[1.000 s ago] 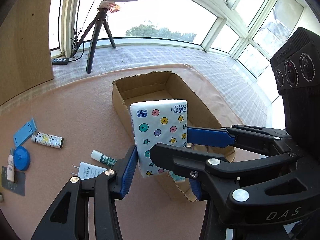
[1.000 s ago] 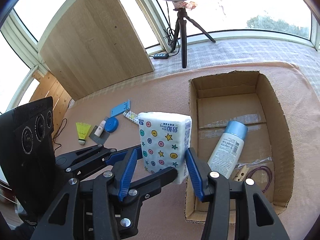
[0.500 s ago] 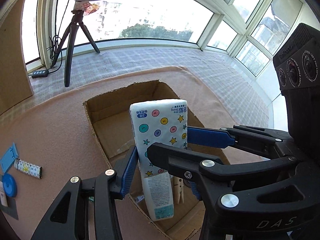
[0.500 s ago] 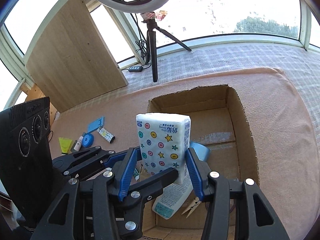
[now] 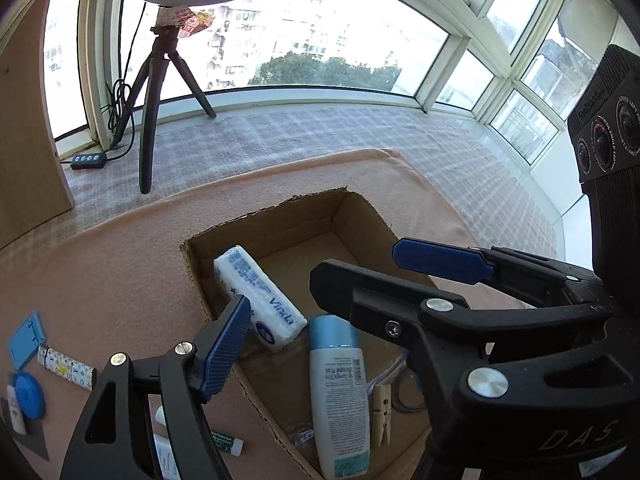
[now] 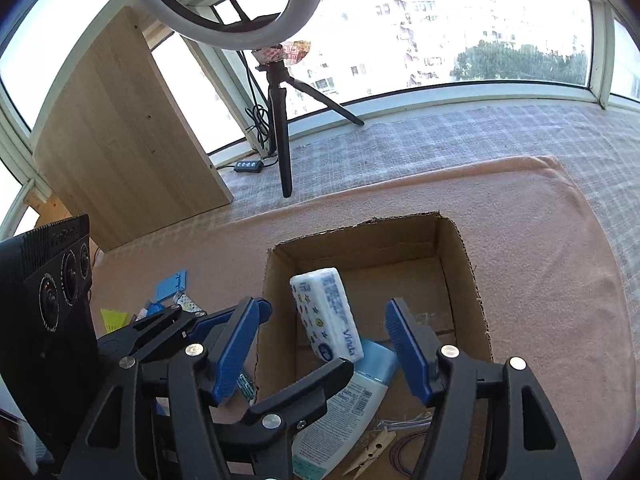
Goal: Organize objects
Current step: 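Open both tools to release the tissue pack in the box, then grasp the small white bottle with the left tool while the right tool approaches the lighter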
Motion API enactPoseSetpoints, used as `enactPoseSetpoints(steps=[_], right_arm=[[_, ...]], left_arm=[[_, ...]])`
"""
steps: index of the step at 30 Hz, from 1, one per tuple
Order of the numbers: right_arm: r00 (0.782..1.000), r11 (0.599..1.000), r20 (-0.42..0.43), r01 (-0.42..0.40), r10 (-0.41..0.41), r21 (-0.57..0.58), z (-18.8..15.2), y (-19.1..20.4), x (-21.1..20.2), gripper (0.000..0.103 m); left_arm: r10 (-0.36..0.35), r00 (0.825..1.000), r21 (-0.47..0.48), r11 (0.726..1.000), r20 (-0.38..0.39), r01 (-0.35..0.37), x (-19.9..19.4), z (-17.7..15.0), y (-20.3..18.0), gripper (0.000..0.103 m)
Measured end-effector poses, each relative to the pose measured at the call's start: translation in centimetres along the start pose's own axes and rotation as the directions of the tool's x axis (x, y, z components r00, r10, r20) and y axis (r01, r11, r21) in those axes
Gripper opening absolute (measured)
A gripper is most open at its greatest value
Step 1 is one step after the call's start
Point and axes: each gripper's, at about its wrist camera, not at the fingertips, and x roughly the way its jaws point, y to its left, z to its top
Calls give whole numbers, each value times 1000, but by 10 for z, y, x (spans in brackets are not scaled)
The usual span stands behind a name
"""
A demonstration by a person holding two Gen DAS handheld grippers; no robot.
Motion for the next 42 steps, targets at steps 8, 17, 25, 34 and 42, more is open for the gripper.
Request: enactPoseSetpoints(steps=[8, 17, 25, 34, 42], right_arm=[[1000, 1000, 7, 4, -4, 23, -5, -2, -2, 63], [1000, 1000, 8, -9, 9, 6, -18, 15, -10, 63], [999, 996, -23, -45, 44, -76, -10, 65, 4, 63], [985, 981, -145, -120, 98, -150, -2, 135, 59, 63], [955, 981, -276, -148, 109, -123, -5, 174, 136, 48]], left_arm=[[19, 1000, -1, 1000, -22, -19, -9, -7, 12, 76], [113, 993, -59, 992, -32, -115, -45, -28, 66, 76], [238, 971, -182, 953, -38, -241, -85, -47, 149, 75], [299, 952, -331, 893, -67, -304, -121, -69, 236, 72], [312, 943, -473, 818, -112, -327, -118, -80, 307, 53]])
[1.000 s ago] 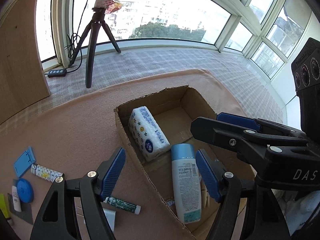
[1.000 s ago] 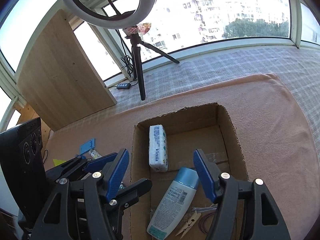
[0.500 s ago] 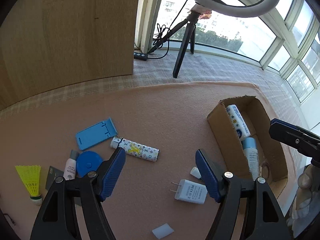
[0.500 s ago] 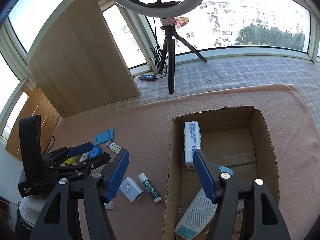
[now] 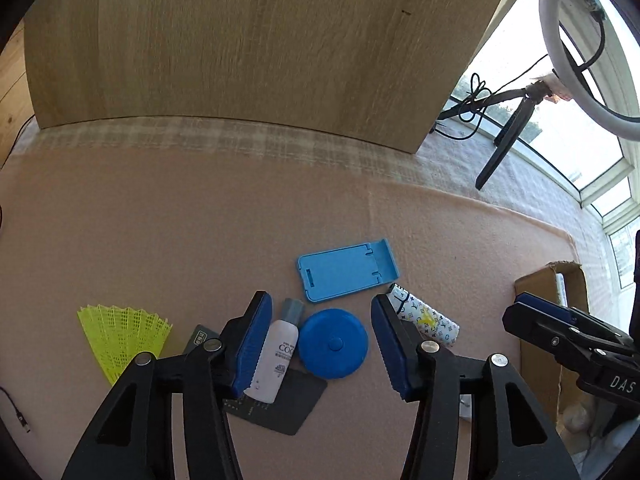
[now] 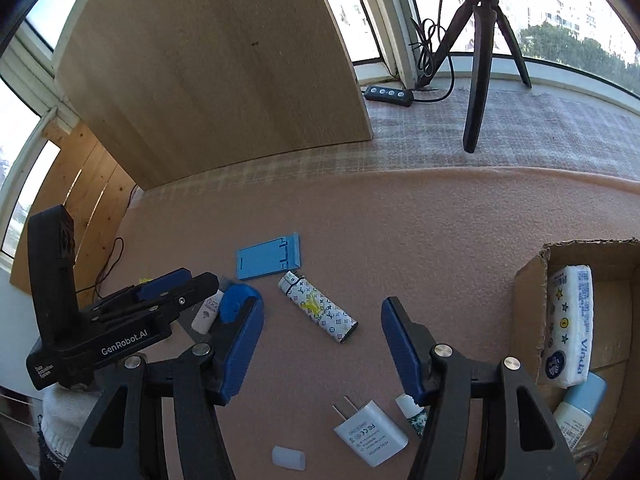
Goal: Organize objects
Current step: 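Grasp the small white bottle with the left tool while the right tool approaches the lighter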
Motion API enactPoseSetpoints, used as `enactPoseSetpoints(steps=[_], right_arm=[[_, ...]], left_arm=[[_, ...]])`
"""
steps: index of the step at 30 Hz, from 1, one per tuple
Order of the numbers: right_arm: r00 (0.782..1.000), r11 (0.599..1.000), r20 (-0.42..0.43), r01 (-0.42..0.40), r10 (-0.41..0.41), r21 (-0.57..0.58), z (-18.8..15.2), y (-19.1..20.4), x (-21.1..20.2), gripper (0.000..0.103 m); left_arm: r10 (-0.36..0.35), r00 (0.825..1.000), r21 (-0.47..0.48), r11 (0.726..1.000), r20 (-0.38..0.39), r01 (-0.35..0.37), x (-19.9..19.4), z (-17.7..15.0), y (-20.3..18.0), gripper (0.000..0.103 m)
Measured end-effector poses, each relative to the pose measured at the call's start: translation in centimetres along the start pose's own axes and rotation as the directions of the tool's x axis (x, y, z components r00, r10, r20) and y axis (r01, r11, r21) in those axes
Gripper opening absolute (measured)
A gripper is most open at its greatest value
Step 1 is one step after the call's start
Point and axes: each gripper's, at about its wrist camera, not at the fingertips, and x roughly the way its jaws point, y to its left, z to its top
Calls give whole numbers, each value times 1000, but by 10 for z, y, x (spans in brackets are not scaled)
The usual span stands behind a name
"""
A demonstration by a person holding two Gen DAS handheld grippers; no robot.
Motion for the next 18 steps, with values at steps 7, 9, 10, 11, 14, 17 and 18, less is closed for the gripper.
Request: enactPoseSetpoints(steps=[7, 9, 10, 11, 14, 17, 18], right_arm=[[997, 999, -68, 34, -35, -14, 4, 14, 54, 45], [996, 999, -78, 40, -42, -21, 3, 16, 61, 45], [995, 999, -83, 46, -48, -28, 3, 17, 64, 45], [995, 998, -87, 53, -56, -37, 3, 18, 67, 45], [992, 997, -108, 61, -66, -51, -1, 19, 75, 43], [991, 995, -105, 75, -83, -70, -5, 18, 74, 34], [991, 995, -107, 73, -80, -68, -7, 16, 73, 31]], left_arm=[[-8, 999, -25, 1000, -38, 7, 24, -1, 14, 51], [-21, 999, -28, 999, -50, 19, 30, -4, 15, 46], [-22, 998, -23, 1000, -53, 20, 32, -5, 13, 43], [-22, 998, -19, 1000, -55, 21, 34, -7, 12, 40], [-35, 998, -14, 999, -57, 34, 37, -12, 7, 37], [-52, 997, 1, 999, -55, 52, 39, -16, 0, 33], [-57, 997, 11, 998, -56, 58, 39, -18, -4, 33]])
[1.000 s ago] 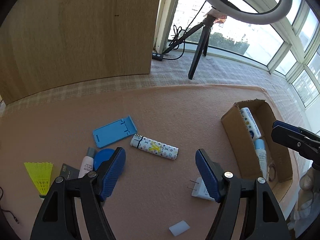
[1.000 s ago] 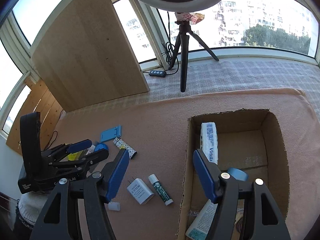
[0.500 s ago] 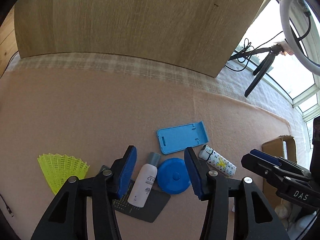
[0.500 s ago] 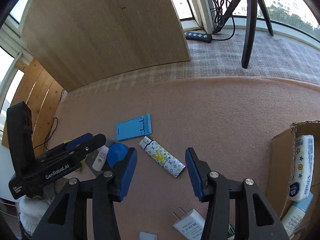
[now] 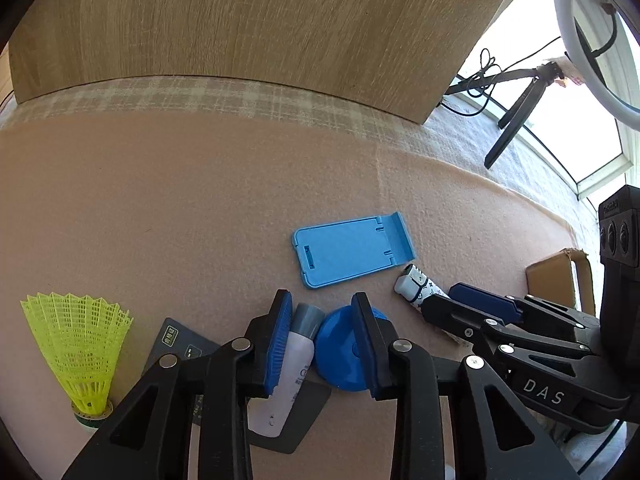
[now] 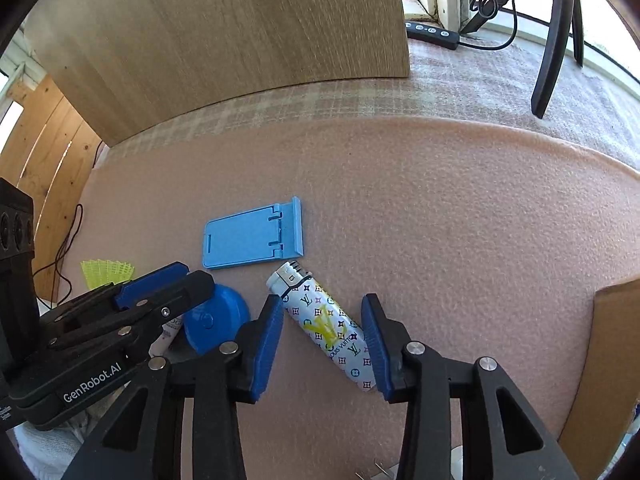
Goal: Organize objects
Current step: 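Grasp the small white bottle with the left tool while the right tool approaches the lighter, then grasp the white cylinder with the right tool while the left tool holds the small bottle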
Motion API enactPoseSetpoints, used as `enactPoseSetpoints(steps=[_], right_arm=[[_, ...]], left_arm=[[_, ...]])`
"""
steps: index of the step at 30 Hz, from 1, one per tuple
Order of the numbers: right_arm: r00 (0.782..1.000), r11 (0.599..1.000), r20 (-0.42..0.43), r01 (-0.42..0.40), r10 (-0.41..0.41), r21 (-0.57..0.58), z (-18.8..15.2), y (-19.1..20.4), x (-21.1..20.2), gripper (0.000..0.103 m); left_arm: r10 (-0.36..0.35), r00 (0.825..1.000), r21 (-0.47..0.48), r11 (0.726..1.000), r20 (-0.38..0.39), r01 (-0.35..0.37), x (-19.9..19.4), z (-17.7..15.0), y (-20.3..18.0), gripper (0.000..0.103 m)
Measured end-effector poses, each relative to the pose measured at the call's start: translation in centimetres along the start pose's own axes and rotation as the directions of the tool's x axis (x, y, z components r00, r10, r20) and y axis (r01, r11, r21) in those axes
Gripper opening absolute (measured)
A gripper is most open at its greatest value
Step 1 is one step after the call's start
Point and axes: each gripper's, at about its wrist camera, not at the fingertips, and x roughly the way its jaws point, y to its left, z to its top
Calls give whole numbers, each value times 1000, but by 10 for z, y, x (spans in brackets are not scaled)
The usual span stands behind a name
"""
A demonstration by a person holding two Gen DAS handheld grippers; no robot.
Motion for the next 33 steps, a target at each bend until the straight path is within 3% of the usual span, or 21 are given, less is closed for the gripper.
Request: enactPoseSetpoints(steps=[3, 11, 15, 18, 23, 25, 27, 30, 33], right_arm=[[1000, 1000, -8, -15, 15, 7, -6, -7, -4, 25], [1000, 1000, -12, -23, 23, -15, -35, -10, -16, 23], [1000, 998, -7, -1, 0, -56, -49, -3, -19, 22], [1000, 997, -3, 20, -21, -81, -56, -1, -22, 22], [993, 985, 23, 118, -116, -122, -60, 1, -24, 20], [988, 981, 38, 151, -147, -124, -59, 0, -25, 22], [992, 986, 42, 123, -119, -113, -59, -1, -28, 24], [994, 991, 55, 99, -94, -92, -62, -1, -36, 42], [996, 995, 80, 54, -47, -84, -70, 2, -50, 45]], left_arm=[[-9, 1000, 51, 999, -4, 9, 2, -7, -14, 31], [-48, 999, 127, 991, 4, 47, -7, -49, -37, 31], [-56, 998, 132, 990, -3, 56, -14, -72, -39, 31], [-15, 1000, 165, 986, 15, 13, -18, -93, -38, 23], [9, 1000, 172, 985, 26, -14, -29, -114, -30, 22], [26, 999, 179, 983, 29, -31, -31, -117, -28, 22], [26, 999, 176, 984, 29, -31, -33, -120, -23, 22], [24, 999, 170, 985, 27, -28, -40, -125, -13, 22], [28, 999, 176, 984, 21, -31, -43, -130, -11, 22]])
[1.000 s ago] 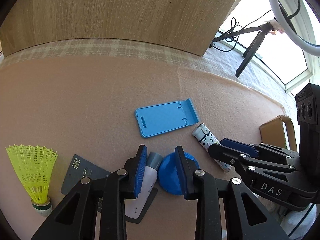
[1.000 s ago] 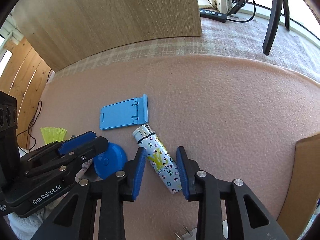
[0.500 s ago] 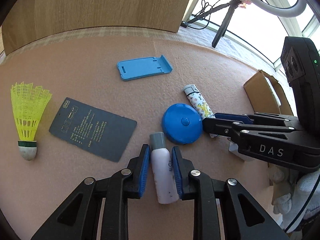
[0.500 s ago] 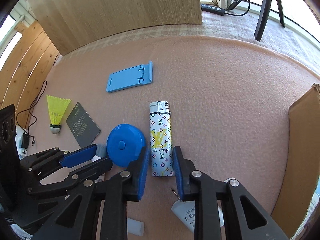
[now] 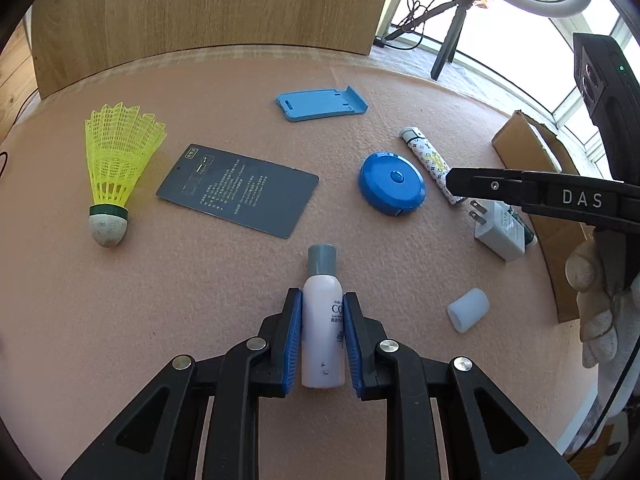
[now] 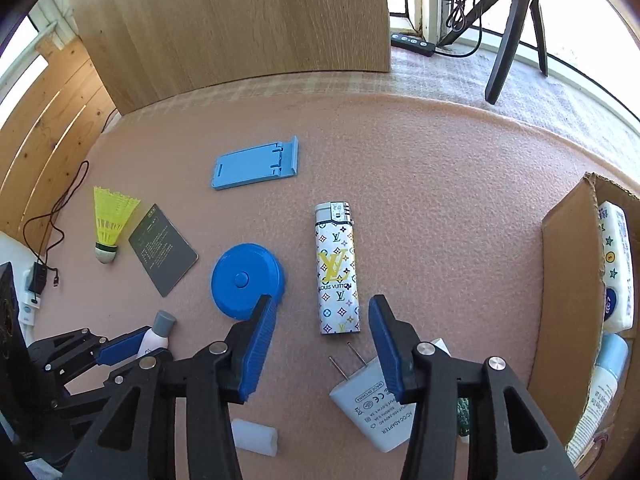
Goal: Organize objects
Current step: 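Grasp the white cylinder with the right tool while the left tool holds the small bottle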
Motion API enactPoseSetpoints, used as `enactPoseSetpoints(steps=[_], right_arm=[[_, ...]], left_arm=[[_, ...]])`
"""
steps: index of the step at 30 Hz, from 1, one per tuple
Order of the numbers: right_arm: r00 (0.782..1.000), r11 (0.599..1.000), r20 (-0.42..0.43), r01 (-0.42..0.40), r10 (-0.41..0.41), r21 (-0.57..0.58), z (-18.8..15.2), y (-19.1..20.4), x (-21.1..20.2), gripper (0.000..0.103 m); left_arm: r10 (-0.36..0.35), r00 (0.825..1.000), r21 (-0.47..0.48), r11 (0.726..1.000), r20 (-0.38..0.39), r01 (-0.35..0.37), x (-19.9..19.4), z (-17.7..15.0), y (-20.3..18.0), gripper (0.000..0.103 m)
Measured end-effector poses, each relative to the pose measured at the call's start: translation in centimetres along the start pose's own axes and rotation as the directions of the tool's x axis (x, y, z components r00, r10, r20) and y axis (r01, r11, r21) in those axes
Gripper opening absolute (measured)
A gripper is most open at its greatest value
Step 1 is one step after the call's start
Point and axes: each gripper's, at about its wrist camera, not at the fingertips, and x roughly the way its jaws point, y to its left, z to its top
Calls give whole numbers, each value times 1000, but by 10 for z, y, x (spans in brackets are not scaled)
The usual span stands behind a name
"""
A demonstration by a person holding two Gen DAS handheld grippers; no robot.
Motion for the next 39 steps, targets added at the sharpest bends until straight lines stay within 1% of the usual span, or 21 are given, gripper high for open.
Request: enactPoseSetpoints(steps=[3, 8, 12, 13, 14, 16, 17, 21, 27, 30, 33, 35, 36, 37, 38, 39], right_arm=[[999, 999, 14, -36, 36, 3, -11, 7, -12, 45], [996, 996, 7, -88, 88, 17, -44, 12, -27, 45], [997, 997, -8, -71, 71, 12, -63, 21, -24, 46], [998, 998, -11, -67, 67, 9, -66, 24, -22, 46], [998, 998, -17, -62, 62, 6, -69, 26, -19, 46], [998, 999, -28, -54, 54, 5, -72, 30, -13, 46], [998, 999, -33, -46, 46, 5, -73, 31, -11, 46], [999, 1000, -39, -7, 6, -18, -75, 38, -3, 46], [998, 998, -33, 46, -47, -50, -78, 48, 2, 46], [996, 993, -24, 85, -87, -80, -81, 54, 3, 46], [992, 985, -16, 125, -128, -123, -85, 61, 4, 46], [991, 982, -13, 130, -133, -136, -86, 63, 4, 45], [991, 982, -11, 130, -133, -140, -87, 64, 4, 42], [991, 981, -9, 130, -132, -142, -87, 64, 3, 36], [991, 981, -7, 131, -134, -145, -88, 63, 3, 32], [991, 981, -6, 131, -133, -145, -88, 63, 2, 26]], left_arm=[[-5, 1000, -5, 1000, 2, 5, -5, -8, 5, 22], [-11, 1000, -14, 1000, 8, 11, -14, -26, 8, 22], [-12, 1000, -35, 999, 17, 13, -20, -39, 9, 24], [-16, 1000, -40, 999, 18, 17, -22, -42, 9, 29], [-26, 999, -41, 999, 19, 27, -24, -44, 9, 37], [-30, 999, -42, 999, 19, 31, -26, -47, 6, 46], [-24, 1000, -39, 999, 18, 25, -26, -47, 5, 49], [-22, 1000, -55, 998, 17, 23, -26, -43, 7, 49], [-8, 1000, -61, 998, 27, 9, -26, -39, 10, 49], [5, 1000, -48, 999, 29, -4, -25, -38, 9, 48], [20, 999, -37, 999, 32, -19, -24, -37, 7, 41], [28, 999, -34, 999, 35, -27, -24, -36, 8, 33], [31, 999, -34, 999, 35, -30, -24, -36, 8, 31], [31, 999, -34, 999, 35, -30, -23, -36, 9, 27], [31, 999, -35, 999, 35, -29, -23, -36, 9, 23], [29, 999, -36, 999, 36, -28, -23, -36, 9, 22]])
